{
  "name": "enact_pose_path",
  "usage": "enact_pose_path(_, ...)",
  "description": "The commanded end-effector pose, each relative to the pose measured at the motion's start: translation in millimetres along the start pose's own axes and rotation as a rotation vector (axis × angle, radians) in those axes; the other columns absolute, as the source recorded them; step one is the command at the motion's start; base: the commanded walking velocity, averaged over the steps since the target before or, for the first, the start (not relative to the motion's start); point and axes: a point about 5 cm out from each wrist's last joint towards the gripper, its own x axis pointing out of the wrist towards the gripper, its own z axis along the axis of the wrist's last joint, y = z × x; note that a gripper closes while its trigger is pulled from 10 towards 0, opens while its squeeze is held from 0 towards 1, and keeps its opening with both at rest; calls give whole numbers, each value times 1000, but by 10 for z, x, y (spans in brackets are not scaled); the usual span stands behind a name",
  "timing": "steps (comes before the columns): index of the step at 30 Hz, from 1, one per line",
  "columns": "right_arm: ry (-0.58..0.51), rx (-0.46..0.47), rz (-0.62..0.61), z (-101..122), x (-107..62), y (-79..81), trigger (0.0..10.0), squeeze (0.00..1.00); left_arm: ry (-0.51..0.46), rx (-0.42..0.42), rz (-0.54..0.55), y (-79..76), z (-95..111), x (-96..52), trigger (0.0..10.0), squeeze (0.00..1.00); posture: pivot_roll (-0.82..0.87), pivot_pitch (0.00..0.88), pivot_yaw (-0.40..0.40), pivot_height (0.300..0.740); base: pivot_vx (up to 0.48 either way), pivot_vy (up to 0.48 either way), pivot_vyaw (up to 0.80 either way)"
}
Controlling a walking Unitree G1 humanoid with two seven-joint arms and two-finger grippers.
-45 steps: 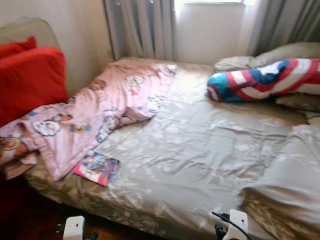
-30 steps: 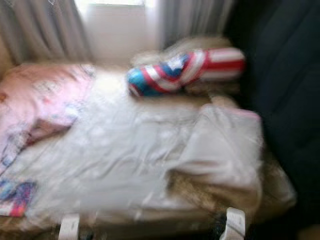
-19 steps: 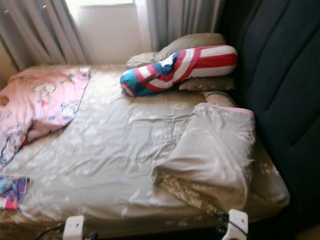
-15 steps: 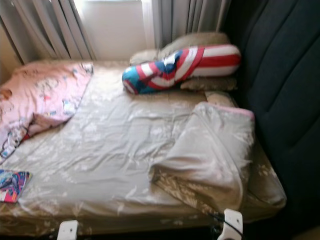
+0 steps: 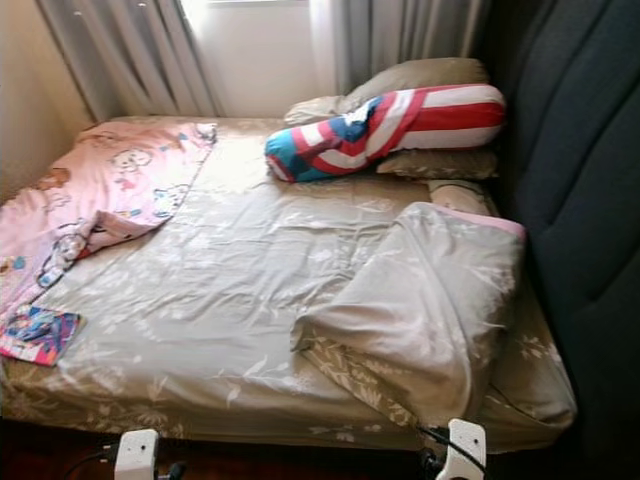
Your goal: Clean up the room
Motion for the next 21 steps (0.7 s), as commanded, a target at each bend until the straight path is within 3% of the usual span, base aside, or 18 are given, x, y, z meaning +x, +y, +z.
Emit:
enact_pose_path(1, -16, -22, 4, 22, 3, 13, 10000, 0, -41, -12, 4, 42, 100, 19, 10000, 0, -7, 0, 22, 740, 0, 0, 0)
enact_pose_path(8, -120, -6, 13, 112, -11, -10, 10000, 0, -160, -38, 3, 127, 373, 55, 10000, 0, -6, 0, -1, 740, 0, 0, 0)
enact_pose_path(13, -203, 21, 27, 193, -23, -6, 10000, 0, -355, -32, -43, 52, 733, 62, 10000, 0, -33, 0, -8, 740, 0, 0, 0)
enact_pose_path(15, -232, 82, 37, 219, -25, -1, 10000, 0, -455, -25, -58, -10, 912, 44, 10000, 0, -39, 0, -7, 740, 0, 0, 0)
enact_pose_path(16, -338, 54, 72, 532, 15, 169, 10000, 0, -532, -33, -78, -65, 1046, 19, 10000, 0, -49, 0, -6, 740, 0, 0, 0)
enact_pose_path(17, -338, 54, 72, 532, 15, 169, 10000, 0, -532, -33, -78, -65, 1046, 19, 10000, 0, -49, 0, -6, 740, 0, 0, 0)
enact_pose_path(20, -482, 40, 103, 963, 18, 388, 10000, 0, -579, -14, -106, -156, 1123, -1, 10000, 0, -63, 0, -9, 740, 0, 0, 0)
enact_pose_path(21, -498, 44, 102, 982, 10, 391, 10000, 0, -585, -11, -108, -172, 1118, -7, 10000, 0, -63, 0, -11, 740, 0, 0, 0)
